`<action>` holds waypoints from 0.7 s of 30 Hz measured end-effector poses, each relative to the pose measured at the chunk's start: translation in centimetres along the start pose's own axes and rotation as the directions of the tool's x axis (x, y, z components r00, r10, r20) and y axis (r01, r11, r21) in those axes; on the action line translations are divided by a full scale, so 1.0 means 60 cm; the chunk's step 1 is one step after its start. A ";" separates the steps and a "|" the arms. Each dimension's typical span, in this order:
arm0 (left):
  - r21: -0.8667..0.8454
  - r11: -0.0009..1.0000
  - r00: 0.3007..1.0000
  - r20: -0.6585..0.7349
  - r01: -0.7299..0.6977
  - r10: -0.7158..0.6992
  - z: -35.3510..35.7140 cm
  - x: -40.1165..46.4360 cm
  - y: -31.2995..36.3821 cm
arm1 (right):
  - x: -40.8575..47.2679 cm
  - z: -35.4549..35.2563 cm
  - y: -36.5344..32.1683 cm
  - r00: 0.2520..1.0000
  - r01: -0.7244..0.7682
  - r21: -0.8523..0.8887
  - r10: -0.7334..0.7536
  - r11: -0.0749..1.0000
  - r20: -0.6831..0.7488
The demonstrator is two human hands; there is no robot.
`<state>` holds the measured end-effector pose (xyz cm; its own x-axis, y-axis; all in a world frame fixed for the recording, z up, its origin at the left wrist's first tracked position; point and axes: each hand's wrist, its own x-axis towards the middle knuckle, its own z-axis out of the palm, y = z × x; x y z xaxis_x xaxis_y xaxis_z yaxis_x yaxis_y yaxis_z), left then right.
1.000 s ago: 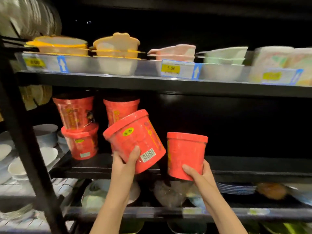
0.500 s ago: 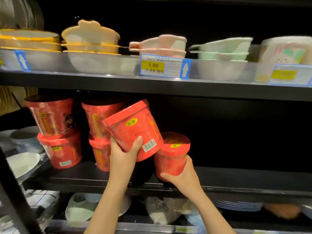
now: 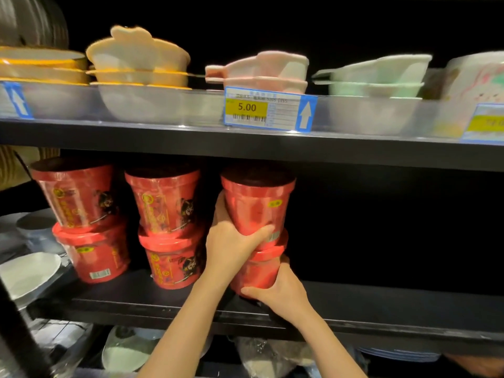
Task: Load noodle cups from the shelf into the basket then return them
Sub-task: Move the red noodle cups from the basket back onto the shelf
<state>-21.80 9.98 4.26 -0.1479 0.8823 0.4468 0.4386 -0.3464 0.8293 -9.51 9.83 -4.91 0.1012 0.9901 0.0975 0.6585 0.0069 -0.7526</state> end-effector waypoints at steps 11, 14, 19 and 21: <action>-0.029 1.000 0.998 0.060 0.009 -0.007 0.020 0.026 -0.027 | 0.003 -0.001 -0.007 1.000 -0.011 -0.066 0.012 0.998 0.008; -0.039 0.999 0.999 0.048 -0.009 0.011 0.024 0.031 -0.033 | 0.003 -0.002 -0.010 1.000 -0.013 -0.072 0.014 0.997 0.009; -0.076 0.997 0.997 0.071 0.000 0.006 0.028 0.036 -0.031 | -0.001 -0.003 -0.012 1.000 -0.016 -0.029 0.016 0.999 0.004; -0.088 0.996 0.997 0.072 -0.005 0.012 0.026 0.032 -0.026 | -0.002 -0.003 -0.013 1.000 -0.010 -0.003 0.010 1.000 -0.001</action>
<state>-21.40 12.73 3.32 -0.0786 0.8989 0.4309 0.3594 -0.3777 0.8534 -9.88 9.66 -4.22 0.1089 0.9899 0.0908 0.6596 -0.0036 -0.7516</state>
